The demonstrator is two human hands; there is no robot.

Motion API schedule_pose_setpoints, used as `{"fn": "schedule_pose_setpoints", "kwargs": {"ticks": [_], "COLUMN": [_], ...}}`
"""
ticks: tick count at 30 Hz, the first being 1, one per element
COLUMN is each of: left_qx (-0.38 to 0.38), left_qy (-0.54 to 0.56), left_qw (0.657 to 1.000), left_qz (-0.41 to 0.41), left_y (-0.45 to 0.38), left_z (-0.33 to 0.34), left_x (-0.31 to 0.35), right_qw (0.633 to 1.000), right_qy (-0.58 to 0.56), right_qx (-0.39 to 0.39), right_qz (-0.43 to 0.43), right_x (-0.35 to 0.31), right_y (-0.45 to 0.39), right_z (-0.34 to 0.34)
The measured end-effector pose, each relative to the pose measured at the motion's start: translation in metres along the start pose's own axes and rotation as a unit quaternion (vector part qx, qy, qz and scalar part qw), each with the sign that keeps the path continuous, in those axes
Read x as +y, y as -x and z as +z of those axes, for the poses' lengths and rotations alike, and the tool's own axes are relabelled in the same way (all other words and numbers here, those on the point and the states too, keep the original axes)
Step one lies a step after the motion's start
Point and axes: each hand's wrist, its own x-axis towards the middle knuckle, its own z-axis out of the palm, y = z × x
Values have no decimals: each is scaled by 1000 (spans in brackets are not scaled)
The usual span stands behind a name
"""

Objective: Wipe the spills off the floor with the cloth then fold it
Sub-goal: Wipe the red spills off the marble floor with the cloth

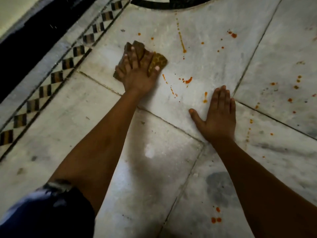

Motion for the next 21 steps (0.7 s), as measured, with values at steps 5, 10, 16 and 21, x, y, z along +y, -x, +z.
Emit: {"fn": "schedule_pose_setpoints", "kwargs": {"ticks": [5, 10, 16, 21], "left_qx": [-21, -8, -30, -44], "left_qy": [-52, -49, -29, -90], "left_qw": [991, 997, 998, 986], "left_qz": [123, -52, -41, 130], "left_y": [51, -10, -50, 15], "left_z": [-3, -24, -18, -13], "left_x": [-42, -65, -2, -40], "right_qw": [1000, 1000, 1000, 1000], "right_qy": [-6, -6, -4, -14], "right_qx": [-11, -6, -2, -1], "right_qz": [11, 10, 11, 15], "right_x": [-2, -3, -2, -4], "right_y": [1, 0, -1, -1], "right_z": [-3, -2, -2, -3]}}
